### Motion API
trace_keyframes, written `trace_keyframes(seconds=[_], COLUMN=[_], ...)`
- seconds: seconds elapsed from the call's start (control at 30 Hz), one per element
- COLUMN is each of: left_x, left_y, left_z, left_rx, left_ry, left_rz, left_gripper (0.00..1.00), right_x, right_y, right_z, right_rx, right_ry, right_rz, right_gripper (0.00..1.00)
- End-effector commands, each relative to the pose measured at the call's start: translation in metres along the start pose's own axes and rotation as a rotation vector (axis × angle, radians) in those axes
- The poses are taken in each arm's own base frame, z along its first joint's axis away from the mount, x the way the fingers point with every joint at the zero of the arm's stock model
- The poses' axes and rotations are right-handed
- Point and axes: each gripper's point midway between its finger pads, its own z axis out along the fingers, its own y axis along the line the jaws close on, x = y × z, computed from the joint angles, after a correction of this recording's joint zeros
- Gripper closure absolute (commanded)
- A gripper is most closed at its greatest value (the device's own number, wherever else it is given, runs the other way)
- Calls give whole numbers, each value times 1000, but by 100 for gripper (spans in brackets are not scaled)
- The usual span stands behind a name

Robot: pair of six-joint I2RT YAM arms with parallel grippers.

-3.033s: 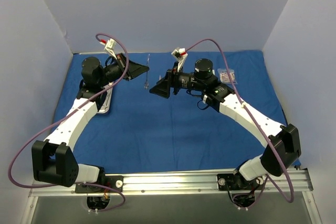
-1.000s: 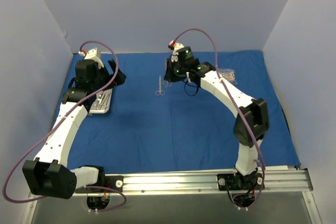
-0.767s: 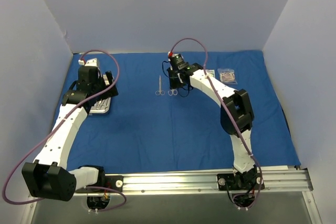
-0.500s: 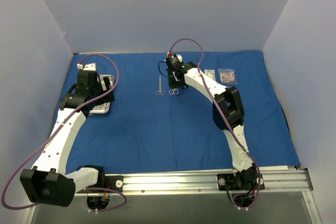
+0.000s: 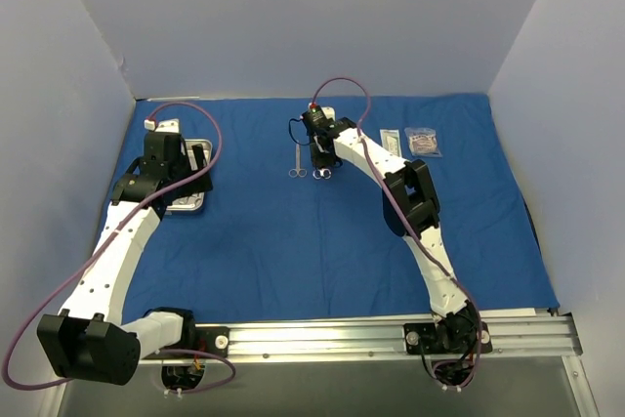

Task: Open and lay out the surgical kit
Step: Place the medical item in the surgical kit.

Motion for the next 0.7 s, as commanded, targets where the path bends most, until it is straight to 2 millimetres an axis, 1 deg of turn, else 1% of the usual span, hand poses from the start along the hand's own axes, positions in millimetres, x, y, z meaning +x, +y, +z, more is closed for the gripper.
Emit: trace_keyframes(seconds=[0.0,0.17,0.33,0.67], left_x=[-1,1,2,5], left_y=[0,-1,0,-1], left_z=[-1,0,0,0], left_rx=[3,8,8,12], left_ry=[-4,4,6,12], left_rz=[10,13,18,16], left_gripper=[6,6,6,6], right_x=[-11,-6,4,2], right_y=[-1,-1,-2,-2], right_z=[-3,4,13,19], right_rx=[26,35,39,50], right_ry=[-26,-13,13,-10], right_rz=[21,15,21,63], right_gripper=[100,100,99,98])
